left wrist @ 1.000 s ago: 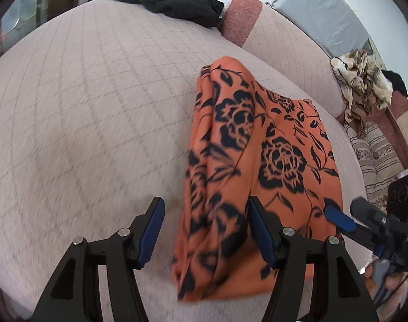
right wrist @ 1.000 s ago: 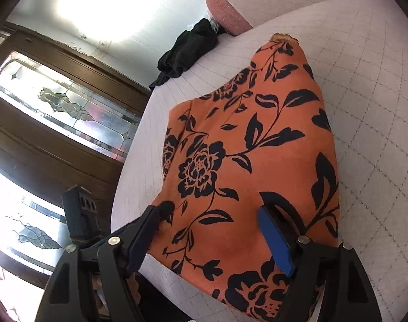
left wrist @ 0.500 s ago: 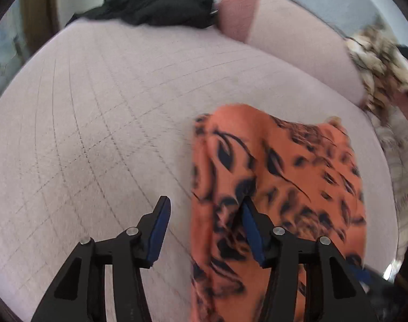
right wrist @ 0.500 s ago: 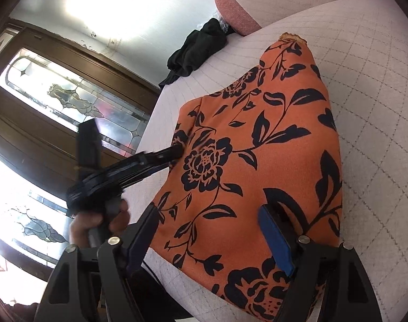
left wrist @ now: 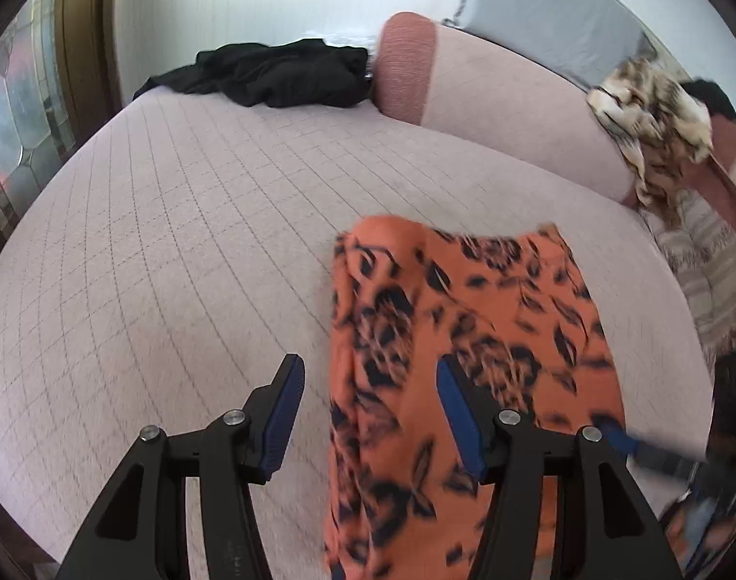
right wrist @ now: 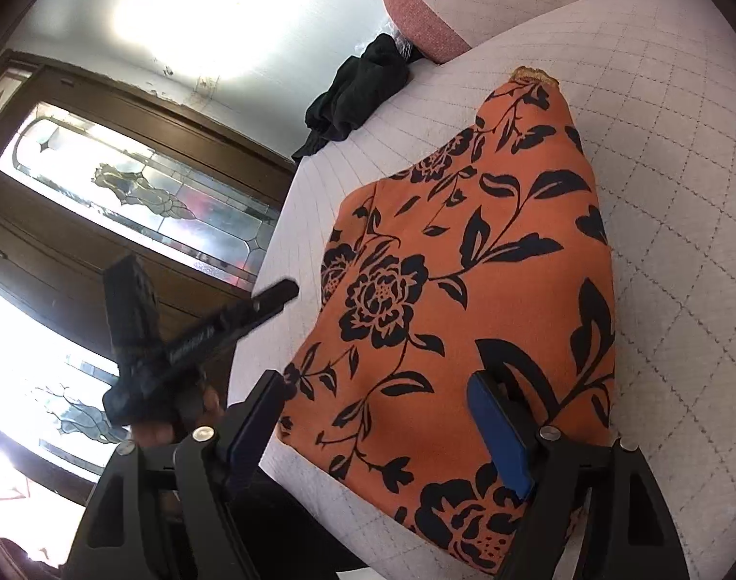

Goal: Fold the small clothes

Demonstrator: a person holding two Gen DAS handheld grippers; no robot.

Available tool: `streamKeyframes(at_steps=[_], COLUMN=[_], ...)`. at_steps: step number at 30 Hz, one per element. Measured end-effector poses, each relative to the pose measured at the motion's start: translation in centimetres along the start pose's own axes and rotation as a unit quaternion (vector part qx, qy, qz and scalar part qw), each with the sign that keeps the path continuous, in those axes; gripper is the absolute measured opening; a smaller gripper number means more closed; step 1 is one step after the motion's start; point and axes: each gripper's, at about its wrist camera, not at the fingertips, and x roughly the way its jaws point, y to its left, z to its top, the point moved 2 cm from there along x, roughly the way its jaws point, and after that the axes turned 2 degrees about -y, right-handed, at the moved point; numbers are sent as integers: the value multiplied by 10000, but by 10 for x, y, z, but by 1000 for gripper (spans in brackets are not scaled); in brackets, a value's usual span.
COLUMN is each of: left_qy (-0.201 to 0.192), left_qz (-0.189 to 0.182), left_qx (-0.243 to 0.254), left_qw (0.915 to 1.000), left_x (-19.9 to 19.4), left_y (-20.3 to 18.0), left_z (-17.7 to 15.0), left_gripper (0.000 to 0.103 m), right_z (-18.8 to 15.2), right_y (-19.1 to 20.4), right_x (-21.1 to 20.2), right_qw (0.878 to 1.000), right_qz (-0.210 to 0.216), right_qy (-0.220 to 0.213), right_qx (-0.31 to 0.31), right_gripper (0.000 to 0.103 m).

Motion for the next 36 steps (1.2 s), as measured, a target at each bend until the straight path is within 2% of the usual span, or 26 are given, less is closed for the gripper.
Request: streamKeyframes(at_steps=[2,3,4,6,9,11,14,17,21,24,26,27,31,33,36], left_qy=[308,498,488,386,120,6,299,258,259,265,280,287,236,214,186], left_qz=[375,425,319,214,159,178,278,165,102,115,74,73,60,89,53], left_qx=[-51,-160,-318,-518,-585,-490,-332,-430,-475,-468,-492,-509,-554,-510,-522], left_qw=[9988,9977,9978,9977,9981,9986,9986,9986,9985,9985,9984,9983,9982,9984,9984], left_x=[16,28,32,27,12,8,22,23,26,29,28,28,25,25,23], left_y=[5,13,20,28,31,32,29,32,37,39,41,42,44,43,43], left_z=[-21,-33,-40,-39,-35,-36,-48,-49,-51,-49,-48,-48,-50,-51,-50], left_gripper=[59,59,61,64,64,63,64,65,67,71,71,71,71,71,71], right_z=[10,14,17,19,34,52,78,87,108,127,128,127,128,110,77], right_y=[-1,-3,-10,-26,-11,-3,-16,-48,-24,-34,-61,-68,-32,-20,-21], right_x=[-2,-1,4,15,11,10,24,55,49,53,78,81,54,47,45], right_qw=[9998,9995,9988,9965,9978,9985,9968,9924,9962,9953,9920,9902,9938,9945,9928], right_qz=[146,211,288,159,262,270,258,-93,232,43,-110,-119,431,529,449], right_qy=[-86,-111,-101,125,85,-92,-193,96,-8,-230,201,213,-159,-110,117], right_qx=[103,202,392,814,609,473,735,1226,841,941,1238,1375,1010,900,1102], right_gripper=[81,81,81,81,81,81,83,83,83,86,85,84,86,86,86])
